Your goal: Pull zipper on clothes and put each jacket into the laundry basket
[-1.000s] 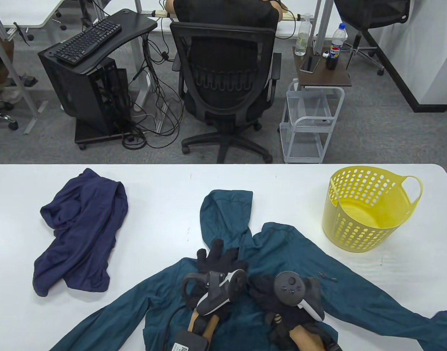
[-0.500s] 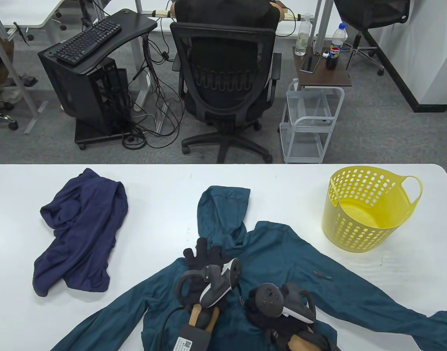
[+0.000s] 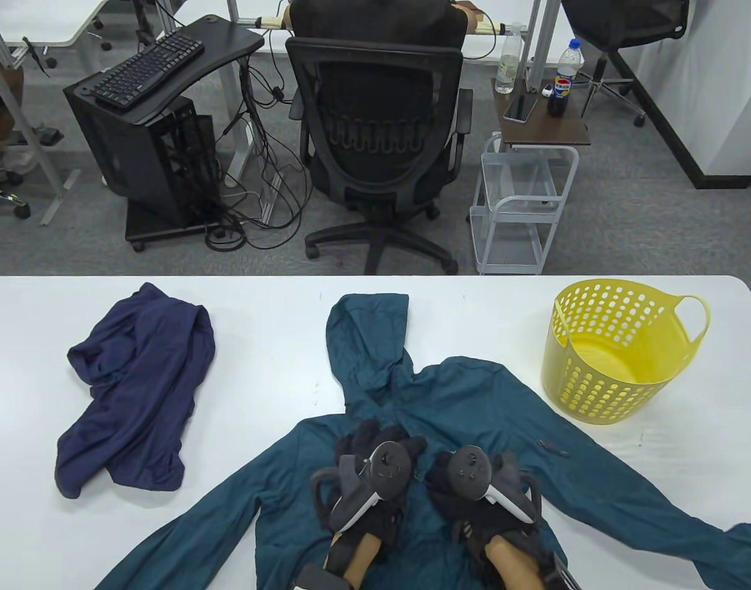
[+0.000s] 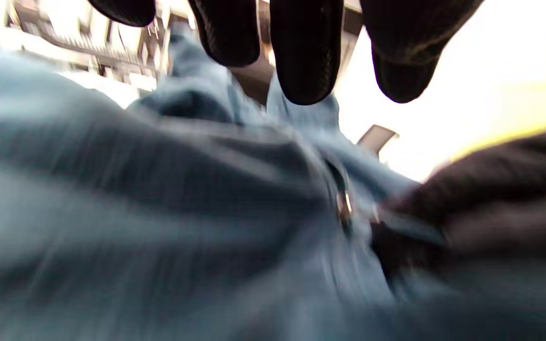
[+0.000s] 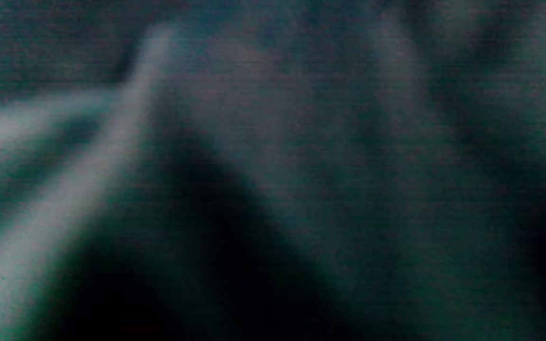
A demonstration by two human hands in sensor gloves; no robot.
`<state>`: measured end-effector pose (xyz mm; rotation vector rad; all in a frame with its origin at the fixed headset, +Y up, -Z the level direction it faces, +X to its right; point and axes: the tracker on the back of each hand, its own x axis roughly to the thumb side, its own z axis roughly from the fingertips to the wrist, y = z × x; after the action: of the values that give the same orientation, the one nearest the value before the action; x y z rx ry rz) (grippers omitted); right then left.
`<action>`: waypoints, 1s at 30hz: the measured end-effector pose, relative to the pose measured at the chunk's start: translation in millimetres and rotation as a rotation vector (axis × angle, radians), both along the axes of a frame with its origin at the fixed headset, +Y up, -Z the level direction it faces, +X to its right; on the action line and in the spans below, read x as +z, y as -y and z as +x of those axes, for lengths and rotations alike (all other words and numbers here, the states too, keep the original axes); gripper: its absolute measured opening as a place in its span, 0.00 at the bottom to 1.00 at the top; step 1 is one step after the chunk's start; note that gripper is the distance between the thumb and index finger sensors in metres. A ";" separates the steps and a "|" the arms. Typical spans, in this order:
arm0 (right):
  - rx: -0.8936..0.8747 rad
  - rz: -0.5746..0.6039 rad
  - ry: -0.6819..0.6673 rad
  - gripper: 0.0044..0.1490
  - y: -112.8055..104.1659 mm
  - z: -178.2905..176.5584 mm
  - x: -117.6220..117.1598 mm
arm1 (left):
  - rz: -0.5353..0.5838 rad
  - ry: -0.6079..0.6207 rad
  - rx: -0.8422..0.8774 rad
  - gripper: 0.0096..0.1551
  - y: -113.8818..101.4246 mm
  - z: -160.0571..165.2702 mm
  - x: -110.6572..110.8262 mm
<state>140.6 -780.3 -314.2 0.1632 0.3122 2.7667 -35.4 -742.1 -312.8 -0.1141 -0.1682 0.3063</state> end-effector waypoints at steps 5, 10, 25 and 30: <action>0.056 0.031 -0.018 0.28 -4.0 -1.3 3.5 | -0.177 0.011 -0.184 0.28 28.8 9.1 -13.8; 0.125 0.060 -0.063 0.27 -9.6 -12.3 9.7 | -0.252 0.012 -0.241 0.28 37.8 10.7 -19.1; 0.029 0.102 -0.281 0.27 -40.6 -29.5 46.4 | -0.280 -0.113 -0.228 0.29 44.7 -5.9 -31.3; 0.025 -0.009 -0.306 0.27 -35.6 -35.6 52.5 | -0.272 -0.143 -0.218 0.29 46.4 -15.8 -33.6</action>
<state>105.1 -744.6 -261.8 0.5865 0.4053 2.7613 -51.2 -788.5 -346.5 -0.3760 0.0288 0.1175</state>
